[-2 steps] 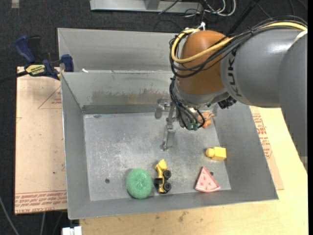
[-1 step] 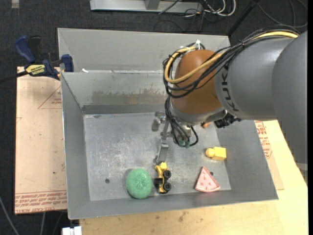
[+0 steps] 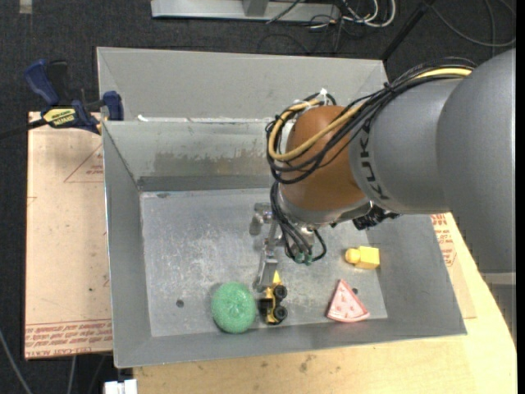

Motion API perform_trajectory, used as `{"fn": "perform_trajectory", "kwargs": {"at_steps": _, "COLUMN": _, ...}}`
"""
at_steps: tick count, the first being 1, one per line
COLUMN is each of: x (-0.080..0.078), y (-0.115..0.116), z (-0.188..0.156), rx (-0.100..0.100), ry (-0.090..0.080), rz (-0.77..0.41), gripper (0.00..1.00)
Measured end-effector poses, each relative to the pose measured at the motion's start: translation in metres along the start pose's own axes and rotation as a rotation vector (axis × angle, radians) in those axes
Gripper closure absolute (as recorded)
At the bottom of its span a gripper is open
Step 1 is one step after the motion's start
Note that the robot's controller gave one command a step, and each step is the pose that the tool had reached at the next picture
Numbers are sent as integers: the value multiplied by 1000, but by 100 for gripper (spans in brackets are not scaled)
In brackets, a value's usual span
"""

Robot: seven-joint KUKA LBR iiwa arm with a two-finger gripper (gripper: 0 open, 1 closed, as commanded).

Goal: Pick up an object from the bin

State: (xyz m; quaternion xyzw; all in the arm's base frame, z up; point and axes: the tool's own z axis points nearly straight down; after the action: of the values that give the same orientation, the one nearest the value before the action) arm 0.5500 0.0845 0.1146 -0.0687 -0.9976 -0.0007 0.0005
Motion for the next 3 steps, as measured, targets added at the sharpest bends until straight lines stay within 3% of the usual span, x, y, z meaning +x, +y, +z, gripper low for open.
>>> {"fn": "perform_trajectory", "kwargs": {"at_steps": 1, "x": 4, "y": -3, "z": 8, "rx": 1, "ry": -1, "rz": -110, "gripper": 0}}
{"fn": "perform_trajectory", "kwargs": {"at_steps": 2, "x": -5, "y": 25, "z": -20, "rx": 2, "ry": 0, "rz": -301, "gripper": 0}}
{"fn": "perform_trajectory", "kwargs": {"at_steps": 3, "x": 31, "y": 18, "z": 2, "rx": -3, "ry": -12, "rz": -107, "gripper": 0}}
